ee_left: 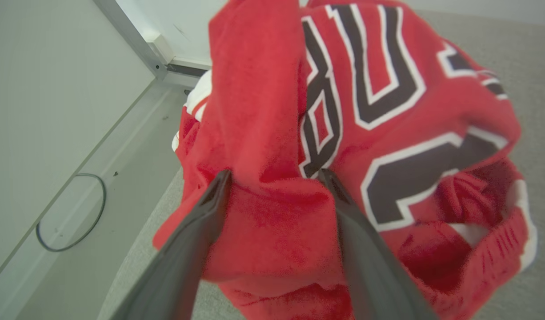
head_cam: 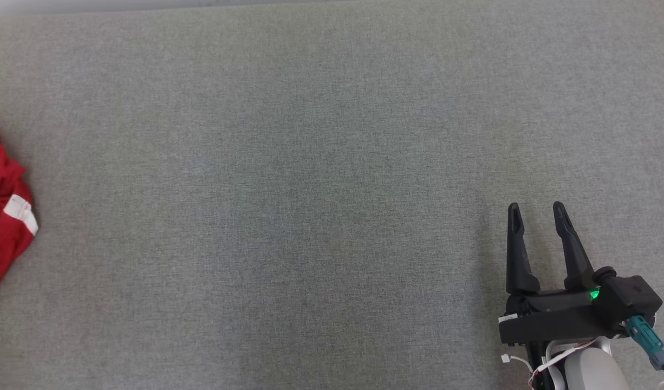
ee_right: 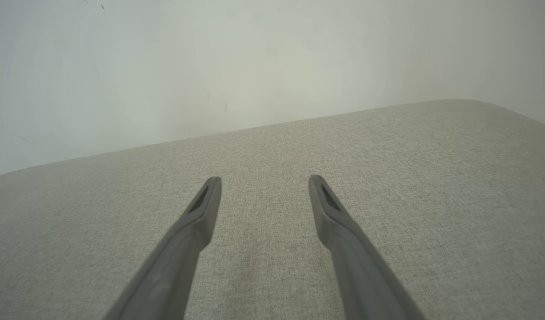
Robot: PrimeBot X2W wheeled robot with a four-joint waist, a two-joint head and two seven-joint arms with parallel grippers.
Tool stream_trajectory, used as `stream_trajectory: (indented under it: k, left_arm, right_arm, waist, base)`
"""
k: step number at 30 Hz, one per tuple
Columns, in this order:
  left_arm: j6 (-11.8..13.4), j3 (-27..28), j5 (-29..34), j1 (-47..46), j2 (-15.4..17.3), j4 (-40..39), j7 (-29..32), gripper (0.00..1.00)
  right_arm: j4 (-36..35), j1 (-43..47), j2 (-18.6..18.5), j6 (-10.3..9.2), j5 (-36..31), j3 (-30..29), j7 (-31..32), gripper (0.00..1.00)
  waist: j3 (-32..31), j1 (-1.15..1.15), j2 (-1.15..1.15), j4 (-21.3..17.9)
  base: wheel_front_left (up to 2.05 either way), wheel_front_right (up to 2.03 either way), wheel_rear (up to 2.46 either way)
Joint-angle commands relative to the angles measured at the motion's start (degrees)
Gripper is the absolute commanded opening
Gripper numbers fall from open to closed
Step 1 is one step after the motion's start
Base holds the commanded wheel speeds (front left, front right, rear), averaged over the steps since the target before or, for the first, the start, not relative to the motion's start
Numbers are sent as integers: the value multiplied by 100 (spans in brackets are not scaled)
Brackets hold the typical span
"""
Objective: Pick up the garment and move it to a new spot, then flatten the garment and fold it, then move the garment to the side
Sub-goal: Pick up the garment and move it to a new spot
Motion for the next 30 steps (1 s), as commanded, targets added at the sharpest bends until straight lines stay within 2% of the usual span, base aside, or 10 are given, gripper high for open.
stream_trajectory:
  k: [1, 2, 3, 4, 5, 10, 14, 18, 26, 30]
  left_arm:
    - [-21, -47, -78, 13, -75, 136, 105, 100]
    - [-36, -61, -110, 6, -100, 208, 153, 100]
    - [-42, -82, -100, -12, -109, 245, 120, 84]
    - [-17, -100, -65, -28, -103, 243, 19, 13]
    - [8, -116, -55, -41, -121, 290, -26, 0]
    - [73, -173, 22, -259, -93, 222, -658, 0]
    - [144, -326, 248, -474, 95, 53, -1197, 0]
    - [88, -499, 364, -812, 186, -250, -1480, 0]
    - [-20, -1068, 608, -1447, 158, -1407, -1474, 0]
    - [-26, -1314, 655, -1636, 2, -1925, -1357, 0]
  right_arm:
    - [11, -34, 13, -12, 13, 20, -6, 100]
    - [18, -35, 13, -12, 0, 28, -6, 100]
    - [22, -37, 13, -12, -16, 27, -6, 100]
    - [25, -36, 13, -12, -31, 22, -6, 100]
    - [31, -33, 13, -12, -50, 21, -6, 100]
    - [65, -15, 13, -12, -59, 17, -6, 100]
    - [112, 84, 13, -12, 26, 52, -6, 100]
    - [170, 146, 11, -12, 106, 101, -6, 100]
    - [284, 244, 11, -12, 326, 233, -6, 100]
    - [320, 273, 11, -12, 412, 271, -6, 100]
  waist:
    - [-21, 0, -1, 16]
    - [-31, 0, -1, 23]
    - [-44, 0, -1, 36]
    - [-58, 0, -1, 47]
    - [-75, 0, -1, 61]
    - [-243, 0, -1, 152]
    - [-467, 0, -1, 247]
    - [-718, 0, -1, 314]
    - [-1089, 0, -1, 169]
    - [-1182, 0, -1, 5]
  base:
    - [0, 0, 0]
    - [0, 0, 0]
    - [0, 0, 0]
    - [0, 0, 0]
    - [0, 0, 0]
    - [0, 0, 0]
    - [0, 0, 0]
    - [0, 0, 0]
    - [0, 0, 0]
    - [0, 0, 0]
